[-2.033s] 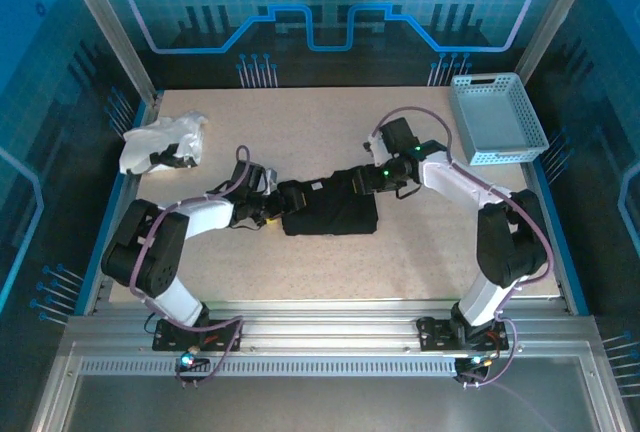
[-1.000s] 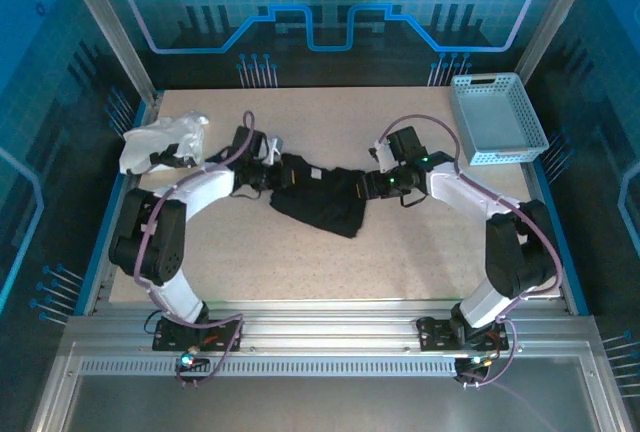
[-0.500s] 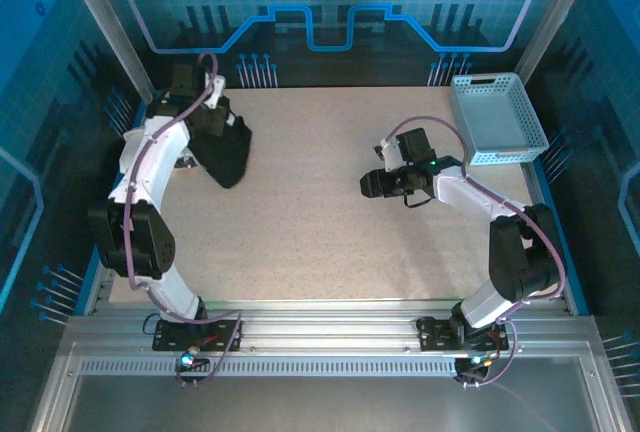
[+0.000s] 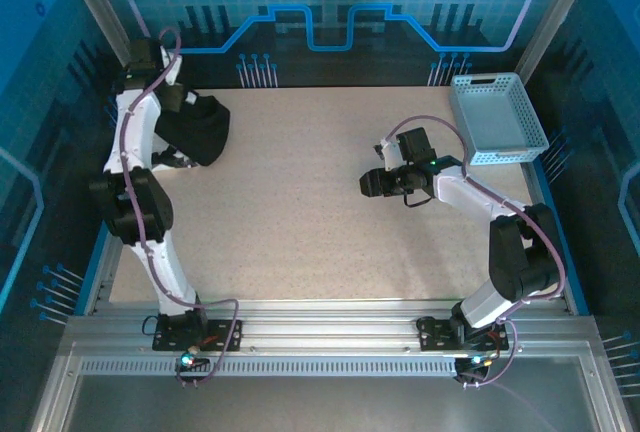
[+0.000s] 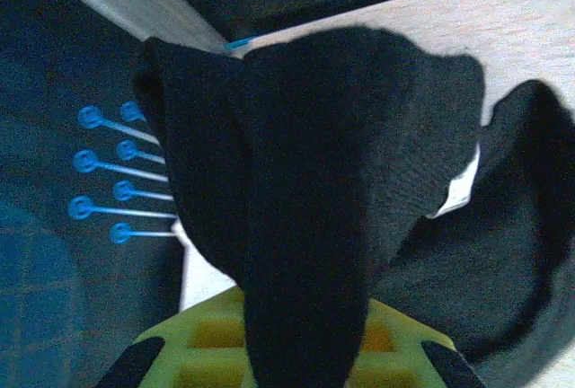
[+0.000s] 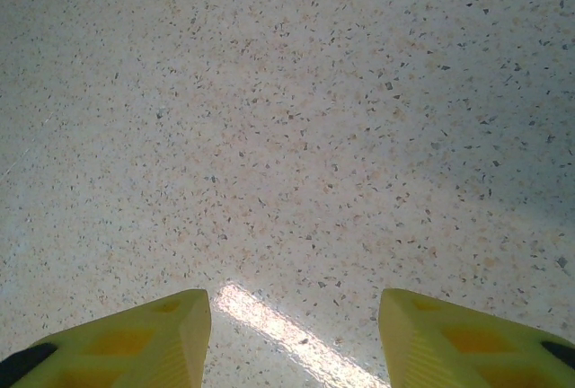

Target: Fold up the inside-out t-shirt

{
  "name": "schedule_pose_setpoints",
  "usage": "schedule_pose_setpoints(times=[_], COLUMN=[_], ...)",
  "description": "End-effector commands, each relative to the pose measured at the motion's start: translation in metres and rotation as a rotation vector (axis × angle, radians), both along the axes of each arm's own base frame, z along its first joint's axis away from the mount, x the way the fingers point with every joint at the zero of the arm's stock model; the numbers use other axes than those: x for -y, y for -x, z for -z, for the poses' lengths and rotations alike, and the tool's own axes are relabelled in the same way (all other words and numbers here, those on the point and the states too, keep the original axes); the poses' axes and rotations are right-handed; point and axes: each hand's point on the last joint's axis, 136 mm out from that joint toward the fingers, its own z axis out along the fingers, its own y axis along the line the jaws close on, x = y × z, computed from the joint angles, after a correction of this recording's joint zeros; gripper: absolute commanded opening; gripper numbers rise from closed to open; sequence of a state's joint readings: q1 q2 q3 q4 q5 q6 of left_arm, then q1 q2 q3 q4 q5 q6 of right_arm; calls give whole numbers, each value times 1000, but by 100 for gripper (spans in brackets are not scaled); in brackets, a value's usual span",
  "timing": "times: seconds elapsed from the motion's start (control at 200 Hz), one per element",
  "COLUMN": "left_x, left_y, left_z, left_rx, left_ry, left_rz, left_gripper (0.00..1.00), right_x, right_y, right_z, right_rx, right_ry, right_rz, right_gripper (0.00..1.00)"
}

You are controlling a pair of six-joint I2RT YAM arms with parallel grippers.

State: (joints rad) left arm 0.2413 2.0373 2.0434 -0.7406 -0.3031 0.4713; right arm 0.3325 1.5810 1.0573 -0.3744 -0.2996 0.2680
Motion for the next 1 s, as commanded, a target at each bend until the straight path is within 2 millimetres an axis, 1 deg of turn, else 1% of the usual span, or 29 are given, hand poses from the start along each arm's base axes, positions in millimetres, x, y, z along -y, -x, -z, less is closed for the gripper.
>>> schedule_pose_setpoints(times=[0.0, 0.085, 0.115, 0.16, 0.2, 0.255, 0.37, 0.445, 0.545, 0.555, 0.565, 0.575, 0.61, 0.615, 0.625, 0.635, 0.645, 0.655, 0.67, 0.68, 0.685, 0.71, 0.72, 0.725, 0.81, 0.815, 0.82, 0.855, 0.995], left_x=[-64, -90, -96, -103, -104, -101, -86, -67, -22, -16, -11, -4, 16, 19, 24, 29, 34, 39, 48, 53, 55, 66, 69, 71, 92, 93, 94, 98, 113], left_y=[-7, -17, -20, -19, -18, -14, -1, 13, 40, 42, 47, 48, 62, 61, 66, 68, 74, 76, 82, 83, 87, 97, 98, 103, 135, 135, 139, 150, 179], left_z=[-3, 14, 21, 26, 27, 24, 2, -17, -27, -25, -34, -24, -33, -26, -36, -27, -37, -27, -37, -28, -37, -36, -28, -35, -20, -25, -15, -11, 44], left_rx=[-3, -52, -67, -86, -89, -72, 4, 74, 197, 204, 241, 232, 306, 300, 343, 338, 380, 374, 422, 423, 452, 500, 503, 529, 657, 675, 665, 706, 721], left_ry=[-204, -330, -346, -353, -332, -295, -243, -182, 25, 48, 76, 102, 187, 199, 224, 249, 273, 298, 340, 368, 380, 443, 470, 481, 637, 645, 651, 692, 657], left_rz=[-135, -204, -228, -278, -315, -358, -409, -430, -423, -418, -411, -404, -371, -369, -361, -360, -351, -348, -321, -314, -303, -283, -285, -279, -256, -254, -261, -266, -219], left_gripper=[0, 22, 34, 39, 42, 58, 78, 81, 86, 87, 87, 88, 90, 90, 91, 92, 92, 93, 94, 94, 95, 96, 97, 97, 99, 99, 99, 99, 99], right_x=[5, 5, 5, 7, 8, 11, 20, 29, 50, 54, 57, 60, 73, 75, 79, 82, 86, 89, 94, 97, 99, 107, 110, 113, 142, 145, 147, 160, 196], right_y=[-2, -2, -2, -2, -2, -1, 0, 0, 0, -1, -1, -2, -3, -3, -3, -3, -4, -4, -4, -4, -4, -4, -4, -4, -4, -4, -4, -5, -6], right_z=[6, 7, 7, 6, 5, 2, -10, -18, -30, -31, -33, -34, -39, -39, -41, -42, -43, -45, -48, -50, -51, -55, -56, -57, -67, -67, -67, -74, -56], right_rx=[-19, -28, -30, -29, -26, -21, 18, 52, 122, 132, 143, 151, 190, 196, 207, 220, 231, 244, 263, 274, 280, 305, 315, 321, 406, 409, 412, 443, 532], right_ry=[17, 22, 23, 28, 33, 47, 77, 115, 209, 224, 239, 253, 306, 312, 325, 340, 353, 366, 384, 392, 400, 427, 437, 445, 541, 547, 553, 580, 646], right_rz=[7, 9, 10, 14, 19, 27, 52, 74, 128, 139, 150, 159, 200, 205, 216, 227, 238, 249, 266, 277, 284, 313, 324, 332, 443, 451, 459, 516, 624], right_gripper=[53, 53, 53, 53, 53, 53, 54, 55, 59, 60, 62, 64, 71, 72, 73, 75, 76, 77, 79, 80, 81, 84, 85, 86, 95, 95, 96, 98, 100])
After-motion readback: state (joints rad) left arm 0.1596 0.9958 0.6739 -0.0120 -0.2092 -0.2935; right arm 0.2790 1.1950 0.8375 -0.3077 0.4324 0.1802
